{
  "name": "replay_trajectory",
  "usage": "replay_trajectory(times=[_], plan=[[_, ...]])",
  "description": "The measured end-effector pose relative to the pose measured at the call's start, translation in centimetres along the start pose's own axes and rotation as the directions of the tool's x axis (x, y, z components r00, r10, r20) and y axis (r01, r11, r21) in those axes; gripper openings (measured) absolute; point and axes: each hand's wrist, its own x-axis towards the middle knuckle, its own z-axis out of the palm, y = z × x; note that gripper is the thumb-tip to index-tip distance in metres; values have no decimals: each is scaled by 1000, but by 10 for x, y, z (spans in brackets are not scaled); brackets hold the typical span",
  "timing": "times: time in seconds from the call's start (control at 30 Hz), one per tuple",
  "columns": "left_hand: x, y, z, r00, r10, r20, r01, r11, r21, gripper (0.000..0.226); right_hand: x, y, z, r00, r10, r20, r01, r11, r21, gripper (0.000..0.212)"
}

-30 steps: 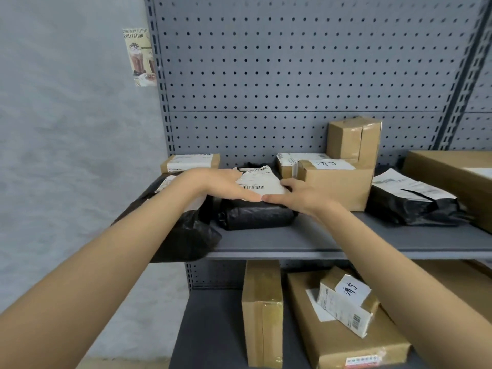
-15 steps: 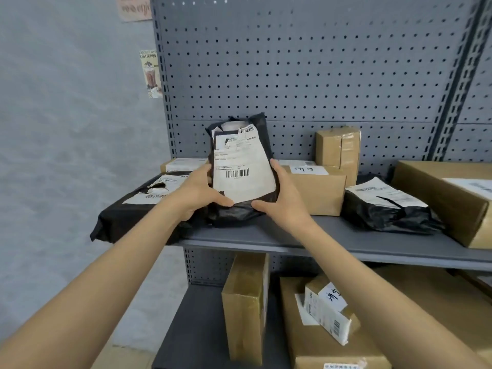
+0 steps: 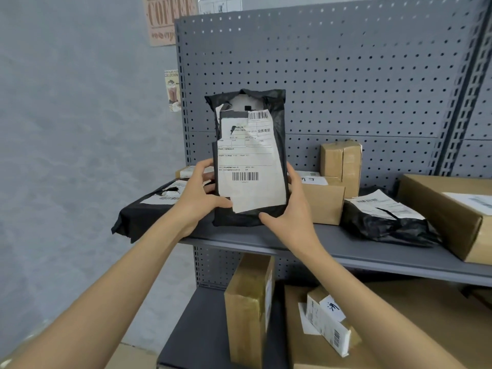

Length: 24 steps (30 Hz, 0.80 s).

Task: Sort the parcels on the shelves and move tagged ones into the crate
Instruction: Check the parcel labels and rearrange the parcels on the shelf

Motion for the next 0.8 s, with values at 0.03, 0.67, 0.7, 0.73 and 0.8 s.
replay_trajectory(times=[0.03, 0.67, 0.7, 0.73, 0.8], plan=[[1, 0, 0, 1000, 5, 0, -5, 1000, -12, 85, -1, -1, 0, 1000, -13, -6, 13, 1000, -8, 97], [51, -22, -21, 979, -140, 148, 68, 910, 409, 63, 38, 19, 32, 846, 480, 233, -516, 846, 130, 85], [55, -25, -21, 976, -142, 163, 52, 885, 462, 66, 37, 22, 36, 832, 502, 237, -538, 834, 123, 84], [59, -27, -20, 974, -141, 179, 31, 859, 510, 67, 37, 24, 40, 824, 517, 231, -552, 825, 121, 83], [67, -31, -19, 969, -136, 207, -11, 811, 585, 64, 40, 28, 44, 819, 538, 200, -566, 814, 131, 82]])
